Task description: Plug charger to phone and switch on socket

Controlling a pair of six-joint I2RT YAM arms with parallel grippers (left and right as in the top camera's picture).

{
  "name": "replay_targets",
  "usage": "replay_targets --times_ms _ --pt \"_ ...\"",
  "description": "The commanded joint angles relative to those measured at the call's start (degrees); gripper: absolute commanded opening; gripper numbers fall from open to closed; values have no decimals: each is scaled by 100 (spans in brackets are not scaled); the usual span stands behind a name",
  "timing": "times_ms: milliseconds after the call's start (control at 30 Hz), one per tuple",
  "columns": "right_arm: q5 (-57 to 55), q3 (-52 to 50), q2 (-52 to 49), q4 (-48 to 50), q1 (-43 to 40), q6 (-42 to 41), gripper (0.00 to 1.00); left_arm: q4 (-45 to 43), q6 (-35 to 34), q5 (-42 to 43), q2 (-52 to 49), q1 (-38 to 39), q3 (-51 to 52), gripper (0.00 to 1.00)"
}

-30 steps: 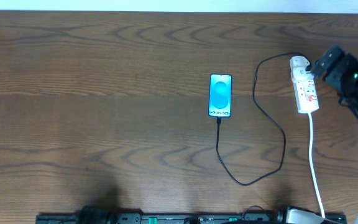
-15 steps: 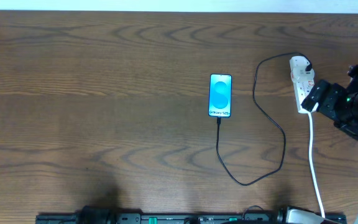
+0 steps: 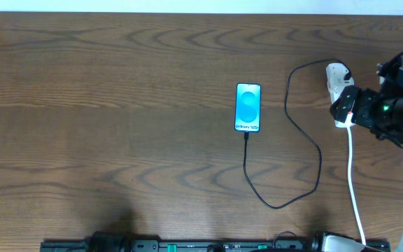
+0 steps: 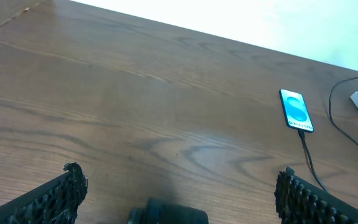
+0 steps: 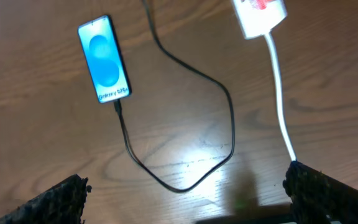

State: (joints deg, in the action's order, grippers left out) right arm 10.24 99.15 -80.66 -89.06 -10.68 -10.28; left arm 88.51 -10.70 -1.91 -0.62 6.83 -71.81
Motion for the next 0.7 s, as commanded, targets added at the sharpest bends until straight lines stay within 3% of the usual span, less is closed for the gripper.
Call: replay_targets --times_ms 0,333,667 --pt "417 -424 20 286 66 422 99 -2 -52 -94 46 -24 2 98" --pt "1115 -1683 251 1311 66 916 99 -2 -52 -94 46 -24 2 98" --pt "1113 -3119 1864 2243 63 911 99 -2 -50 -94 46 -24 2 98"
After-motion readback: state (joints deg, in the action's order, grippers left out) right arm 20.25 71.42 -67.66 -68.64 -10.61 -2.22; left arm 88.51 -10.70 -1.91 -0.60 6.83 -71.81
